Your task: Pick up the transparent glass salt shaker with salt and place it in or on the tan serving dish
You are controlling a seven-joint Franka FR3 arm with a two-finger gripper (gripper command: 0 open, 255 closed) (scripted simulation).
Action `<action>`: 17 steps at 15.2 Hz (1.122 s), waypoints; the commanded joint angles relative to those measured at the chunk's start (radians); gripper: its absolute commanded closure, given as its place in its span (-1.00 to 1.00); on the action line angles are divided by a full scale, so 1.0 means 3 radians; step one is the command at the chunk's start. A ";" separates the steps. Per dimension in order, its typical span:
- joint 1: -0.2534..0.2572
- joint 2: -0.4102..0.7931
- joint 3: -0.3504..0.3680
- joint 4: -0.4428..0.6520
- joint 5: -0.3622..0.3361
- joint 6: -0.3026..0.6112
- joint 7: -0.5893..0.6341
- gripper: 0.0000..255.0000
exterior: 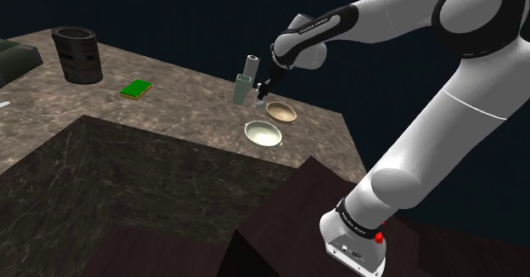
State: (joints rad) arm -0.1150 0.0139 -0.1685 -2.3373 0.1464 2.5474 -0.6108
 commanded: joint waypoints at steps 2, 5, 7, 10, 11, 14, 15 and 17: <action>-0.0127 0.0062 -0.0115 0.0098 0.0095 -0.0066 -0.0315 1.00; -0.0258 0.0162 -0.0223 0.0249 0.0196 -0.0153 -0.0618 1.00; -0.0350 0.0244 -0.0287 0.0368 0.0265 -0.0219 -0.0814 1.00; -0.0494 0.0387 -0.0372 0.0577 0.0371 -0.0330 -0.1097 1.00; -0.0546 0.0440 -0.0395 0.0654 0.0405 -0.0370 -0.1187 1.00; -0.0701 0.0615 -0.0459 0.0908 0.0510 -0.0503 -0.1444 1.00; -0.0779 0.0706 -0.0485 0.1041 0.0558 -0.0571 -0.1559 1.00; -0.0789 0.0757 -0.0469 0.1014 0.0599 -0.0499 -0.1596 1.00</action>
State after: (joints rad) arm -0.3457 0.2305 -0.3096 -2.0364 0.3180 2.3931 -1.0758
